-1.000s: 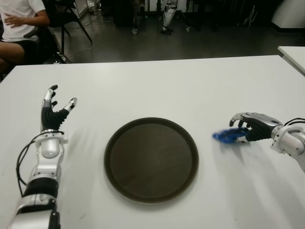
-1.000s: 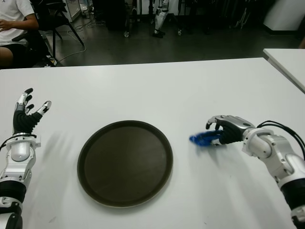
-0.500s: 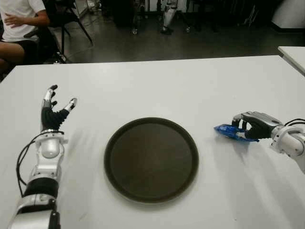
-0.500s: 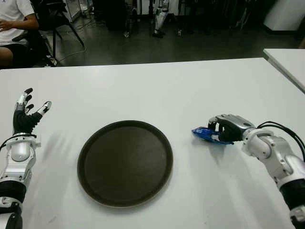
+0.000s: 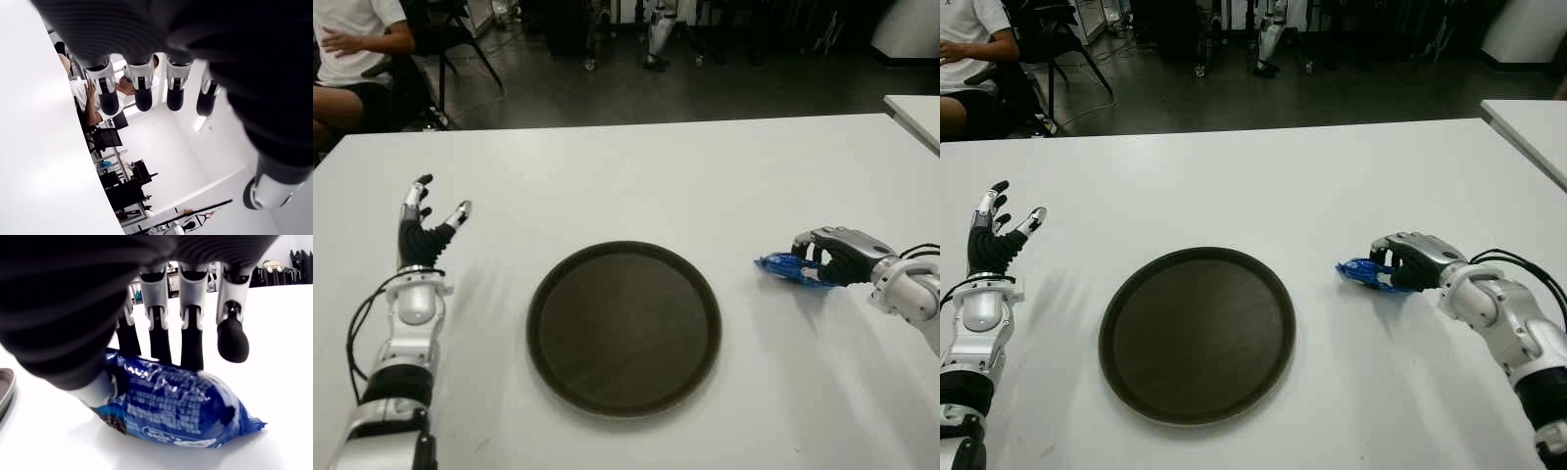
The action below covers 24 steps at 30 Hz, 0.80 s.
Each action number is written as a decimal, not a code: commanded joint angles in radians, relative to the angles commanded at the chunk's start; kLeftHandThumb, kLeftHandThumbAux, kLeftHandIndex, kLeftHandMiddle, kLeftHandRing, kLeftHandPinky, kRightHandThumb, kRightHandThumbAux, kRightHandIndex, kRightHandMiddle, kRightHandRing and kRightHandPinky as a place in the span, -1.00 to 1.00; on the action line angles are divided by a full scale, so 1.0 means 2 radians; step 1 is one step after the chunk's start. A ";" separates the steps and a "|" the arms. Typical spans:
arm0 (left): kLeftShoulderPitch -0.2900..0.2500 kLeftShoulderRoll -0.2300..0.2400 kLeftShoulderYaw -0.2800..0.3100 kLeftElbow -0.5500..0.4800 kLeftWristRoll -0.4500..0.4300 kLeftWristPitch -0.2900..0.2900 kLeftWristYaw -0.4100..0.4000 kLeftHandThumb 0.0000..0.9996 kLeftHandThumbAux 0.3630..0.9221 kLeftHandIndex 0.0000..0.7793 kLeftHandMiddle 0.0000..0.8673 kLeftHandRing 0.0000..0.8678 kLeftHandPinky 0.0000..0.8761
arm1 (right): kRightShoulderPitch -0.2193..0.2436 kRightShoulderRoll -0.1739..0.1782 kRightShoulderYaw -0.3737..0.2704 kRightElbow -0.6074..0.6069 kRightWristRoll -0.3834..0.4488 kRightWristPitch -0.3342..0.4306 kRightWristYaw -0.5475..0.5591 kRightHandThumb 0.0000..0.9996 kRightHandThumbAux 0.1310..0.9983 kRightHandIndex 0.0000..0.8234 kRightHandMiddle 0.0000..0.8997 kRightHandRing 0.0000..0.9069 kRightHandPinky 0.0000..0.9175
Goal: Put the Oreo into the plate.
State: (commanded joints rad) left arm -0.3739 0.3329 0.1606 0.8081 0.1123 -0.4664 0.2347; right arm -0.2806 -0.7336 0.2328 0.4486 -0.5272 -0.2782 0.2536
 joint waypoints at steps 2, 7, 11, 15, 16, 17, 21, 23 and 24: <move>0.001 0.000 0.000 -0.002 0.000 0.004 0.000 -1.00 -0.19 -0.99 -0.98 -0.95 -0.92 | 0.001 0.000 -0.001 -0.002 0.001 0.002 0.001 0.36 0.41 0.04 0.65 0.67 0.61; 0.002 0.001 -0.001 -0.006 0.003 0.011 0.002 -1.00 -0.26 -0.99 -0.99 -0.97 -0.92 | 0.000 -0.001 -0.001 -0.004 0.003 0.005 0.006 0.36 0.40 0.04 0.65 0.68 0.61; 0.003 0.002 -0.002 -0.008 0.005 0.014 0.003 -1.00 -0.23 -0.99 -0.98 -0.96 -0.93 | 0.000 0.000 -0.001 -0.005 0.003 0.008 0.005 0.36 0.40 0.04 0.66 0.68 0.61; 0.002 0.002 -0.002 -0.006 0.007 0.017 0.003 -1.00 -0.19 -0.99 -0.98 -0.96 -0.94 | -0.001 -0.001 0.001 -0.003 0.000 0.012 0.006 0.36 0.40 0.04 0.66 0.68 0.61; 0.002 0.002 -0.001 -0.005 0.006 0.018 0.003 -1.00 -0.17 -0.99 -0.98 -0.96 -0.94 | -0.001 -0.001 0.001 -0.003 0.000 0.012 0.005 0.36 0.40 0.04 0.66 0.68 0.61; 0.002 0.002 -0.001 -0.005 0.006 0.018 0.003 -1.00 -0.16 -0.99 -0.98 -0.96 -0.94 | -0.001 -0.001 0.001 -0.003 0.000 0.012 0.005 0.36 0.40 0.04 0.66 0.68 0.61; 0.001 0.001 0.000 -0.005 0.006 0.019 0.002 -1.00 -0.16 -1.00 -1.00 -0.97 -0.94 | 0.001 0.000 -0.001 -0.005 0.001 0.011 0.000 0.36 0.40 0.04 0.65 0.67 0.61; 0.002 0.001 0.000 -0.005 0.006 0.020 0.002 -1.00 -0.17 -1.00 -1.00 -0.97 -0.94 | 0.002 0.001 -0.002 -0.007 0.003 0.012 -0.001 0.36 0.40 0.04 0.65 0.67 0.60; 0.002 0.001 0.000 -0.005 0.006 0.020 0.000 -1.00 -0.17 -1.00 -1.00 -0.97 -0.94 | 0.002 0.003 -0.004 -0.010 0.006 0.011 -0.003 0.36 0.40 0.04 0.65 0.67 0.60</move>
State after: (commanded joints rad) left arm -0.3704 0.3353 0.1607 0.7977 0.1233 -0.4262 0.2355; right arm -0.2763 -0.7284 0.2246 0.4282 -0.5152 -0.2558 0.2485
